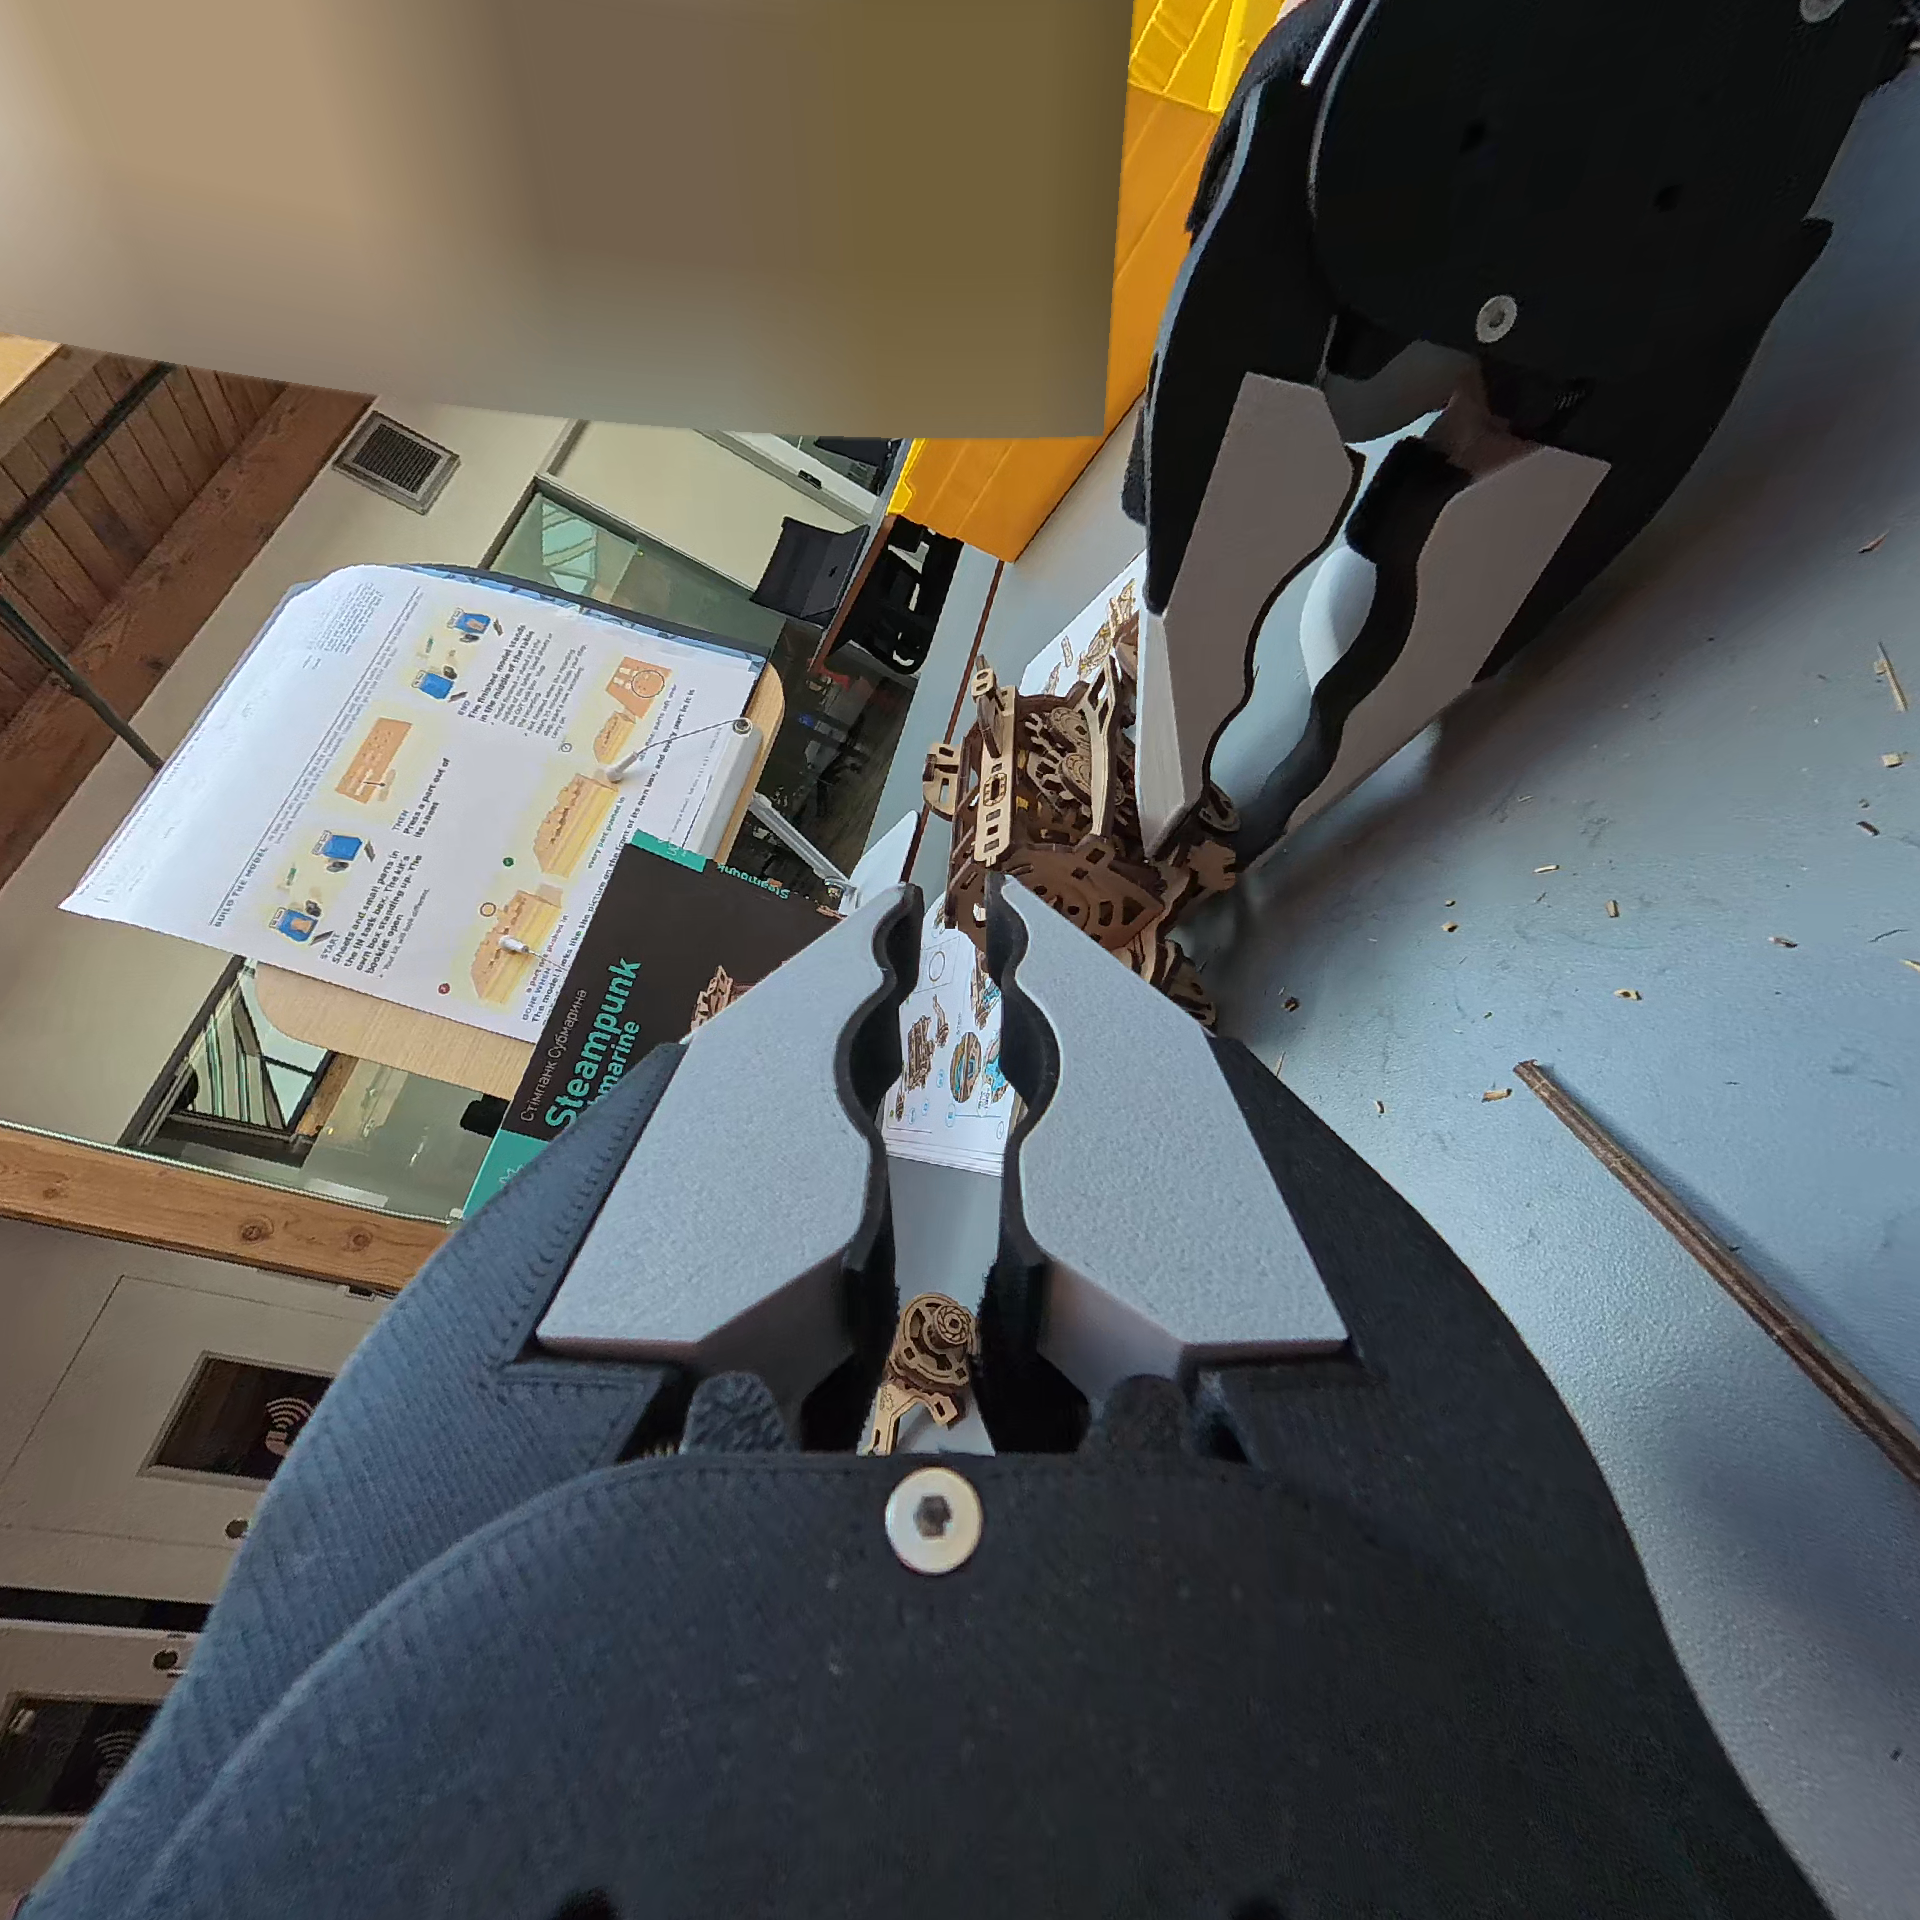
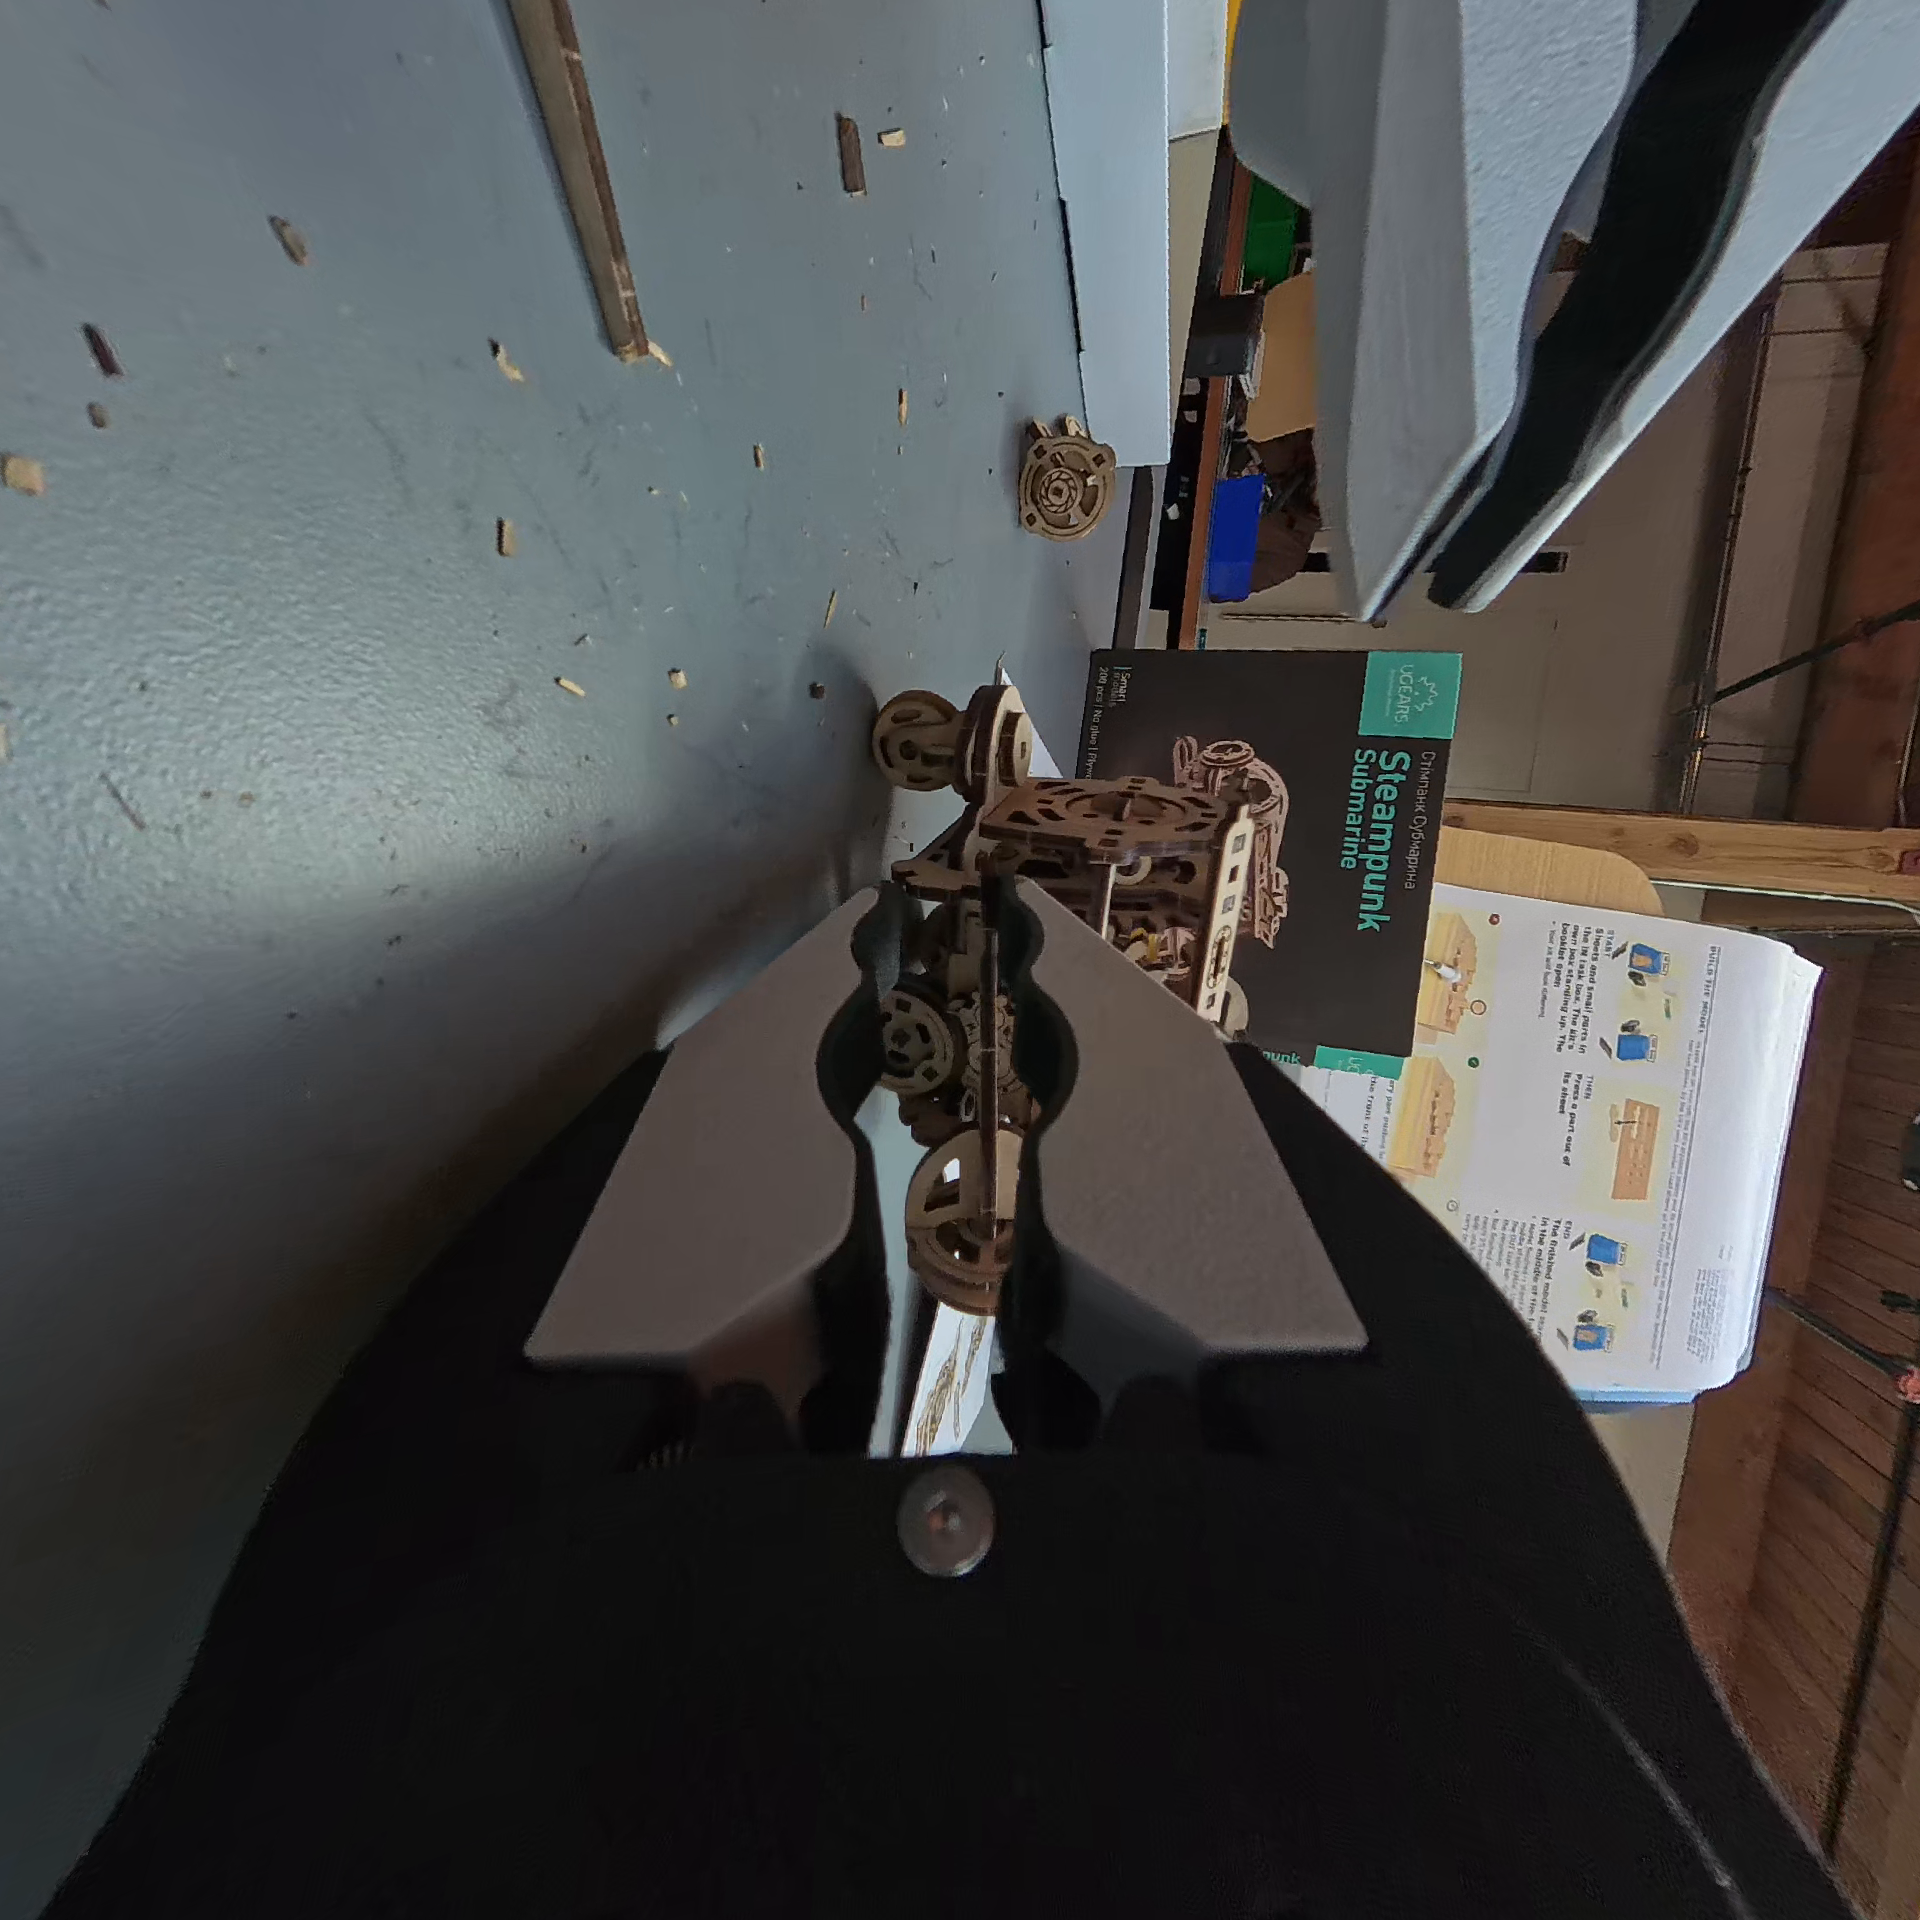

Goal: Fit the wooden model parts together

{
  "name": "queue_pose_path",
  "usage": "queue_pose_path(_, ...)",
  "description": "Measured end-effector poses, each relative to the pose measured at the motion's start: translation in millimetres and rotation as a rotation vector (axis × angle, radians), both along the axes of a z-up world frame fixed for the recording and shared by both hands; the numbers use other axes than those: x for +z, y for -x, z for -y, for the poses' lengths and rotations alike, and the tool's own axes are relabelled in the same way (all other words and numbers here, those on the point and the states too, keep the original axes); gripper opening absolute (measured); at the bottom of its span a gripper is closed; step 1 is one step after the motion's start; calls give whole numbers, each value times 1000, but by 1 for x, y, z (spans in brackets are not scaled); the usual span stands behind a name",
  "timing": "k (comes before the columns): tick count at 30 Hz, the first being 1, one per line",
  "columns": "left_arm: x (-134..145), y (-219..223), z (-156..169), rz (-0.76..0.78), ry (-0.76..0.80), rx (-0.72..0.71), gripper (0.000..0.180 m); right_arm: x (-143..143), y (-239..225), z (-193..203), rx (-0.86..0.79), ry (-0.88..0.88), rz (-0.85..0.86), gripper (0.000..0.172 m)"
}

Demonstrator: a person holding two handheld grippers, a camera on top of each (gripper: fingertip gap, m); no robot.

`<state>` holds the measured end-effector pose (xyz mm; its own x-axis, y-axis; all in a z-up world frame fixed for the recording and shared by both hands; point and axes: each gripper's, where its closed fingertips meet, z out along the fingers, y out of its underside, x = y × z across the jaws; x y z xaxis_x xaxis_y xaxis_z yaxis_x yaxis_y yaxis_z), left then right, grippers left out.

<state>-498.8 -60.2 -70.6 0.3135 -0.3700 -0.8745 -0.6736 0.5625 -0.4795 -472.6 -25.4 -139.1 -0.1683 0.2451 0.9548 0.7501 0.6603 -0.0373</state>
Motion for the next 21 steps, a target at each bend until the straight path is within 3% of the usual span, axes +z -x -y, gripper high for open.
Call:
queue_pose_path(9,-1,1,-1,1,7,3,10,4,1,5,-2,90,-67,21)
queue_pose_path(21,-2,0,0,-9,6,5,9,3,1,6,6,55,-39,15)
